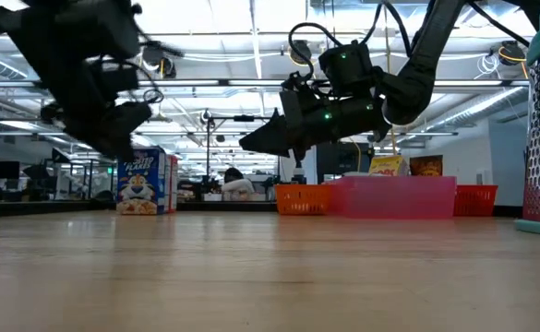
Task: Pick & Place Kitchen Items
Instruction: Put the blue cereal box into the pink bin
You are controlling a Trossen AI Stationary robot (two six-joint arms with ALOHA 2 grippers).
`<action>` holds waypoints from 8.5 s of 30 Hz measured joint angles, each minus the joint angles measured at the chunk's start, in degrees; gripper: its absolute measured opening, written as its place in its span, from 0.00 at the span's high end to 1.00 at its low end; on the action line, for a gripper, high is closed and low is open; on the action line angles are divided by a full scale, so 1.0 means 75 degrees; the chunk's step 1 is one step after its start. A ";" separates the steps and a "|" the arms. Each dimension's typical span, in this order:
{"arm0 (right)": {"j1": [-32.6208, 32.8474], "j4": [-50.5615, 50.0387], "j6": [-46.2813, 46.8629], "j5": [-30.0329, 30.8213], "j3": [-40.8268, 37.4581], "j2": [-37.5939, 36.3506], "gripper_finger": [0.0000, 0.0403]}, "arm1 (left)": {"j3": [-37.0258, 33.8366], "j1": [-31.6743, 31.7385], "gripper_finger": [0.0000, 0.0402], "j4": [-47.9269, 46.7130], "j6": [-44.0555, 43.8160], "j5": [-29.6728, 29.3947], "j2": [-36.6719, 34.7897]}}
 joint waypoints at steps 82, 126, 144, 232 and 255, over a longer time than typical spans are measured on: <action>0.0187 0.0110 -0.0014 0.0000 0.0000 0.0000 0.83 | 0.0009 0.3576 0.99 0.1518 0.5152 0.1163 -0.0006; 0.0437 0.0838 -0.0533 0.0254 0.0012 0.0000 0.41 | 0.1373 0.0542 1.00 0.2063 0.4957 0.1412 0.0000; 0.0857 -0.0457 -0.0999 0.0760 0.0992 0.0002 0.34 | 0.1378 0.0198 1.00 0.2682 0.5193 0.1402 0.0000; 0.0252 -0.0491 -0.0094 0.7477 -0.6101 -0.6767 0.68 | 0.1376 0.0164 0.88 0.1279 0.4323 0.0061 0.0000; 0.0254 -0.0482 0.0899 0.7589 -0.6461 -0.6510 0.68 | 0.1373 0.0165 0.88 0.1359 0.4252 0.0063 0.0000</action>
